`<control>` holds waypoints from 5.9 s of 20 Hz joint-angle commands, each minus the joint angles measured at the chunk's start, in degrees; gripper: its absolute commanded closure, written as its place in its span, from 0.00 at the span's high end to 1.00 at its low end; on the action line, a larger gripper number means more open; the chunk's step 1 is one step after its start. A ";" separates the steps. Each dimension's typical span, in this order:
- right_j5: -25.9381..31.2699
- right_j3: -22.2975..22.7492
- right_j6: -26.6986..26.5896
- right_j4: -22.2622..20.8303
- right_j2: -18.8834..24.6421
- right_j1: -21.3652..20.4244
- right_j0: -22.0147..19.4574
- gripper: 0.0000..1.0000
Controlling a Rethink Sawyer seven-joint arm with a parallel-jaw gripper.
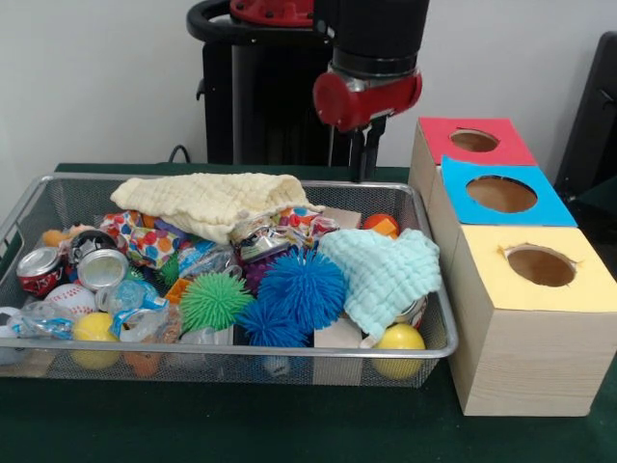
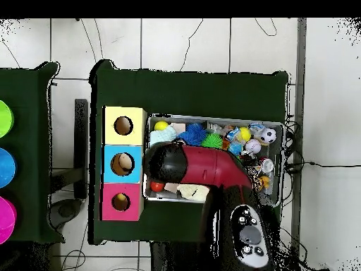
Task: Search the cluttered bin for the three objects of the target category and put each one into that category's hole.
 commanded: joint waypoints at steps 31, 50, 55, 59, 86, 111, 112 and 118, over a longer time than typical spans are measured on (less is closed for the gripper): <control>19.71 -6.87 -26.60 -20.72 29.05 2.45 -31.26 0.00; 31.76 -5.29 -47.67 -29.38 37.68 0.83 -38.94 0.00; 32.59 -3.34 -50.04 -32.43 38.27 0.57 -39.36 0.00; 29.72 -1.98 -53.47 -34.66 38.75 1.91 -42.09 0.00; 20.21 -5.54 -53.89 -37.28 41.32 11.13 -43.43 1.00; 25.86 -6.00 -61.21 -36.82 44.05 7.71 -49.80 1.00; 24.84 -6.10 -61.71 -37.90 43.68 9.17 -50.15 1.00; 23.82 -6.79 -64.36 -40.80 43.42 11.51 -51.67 1.00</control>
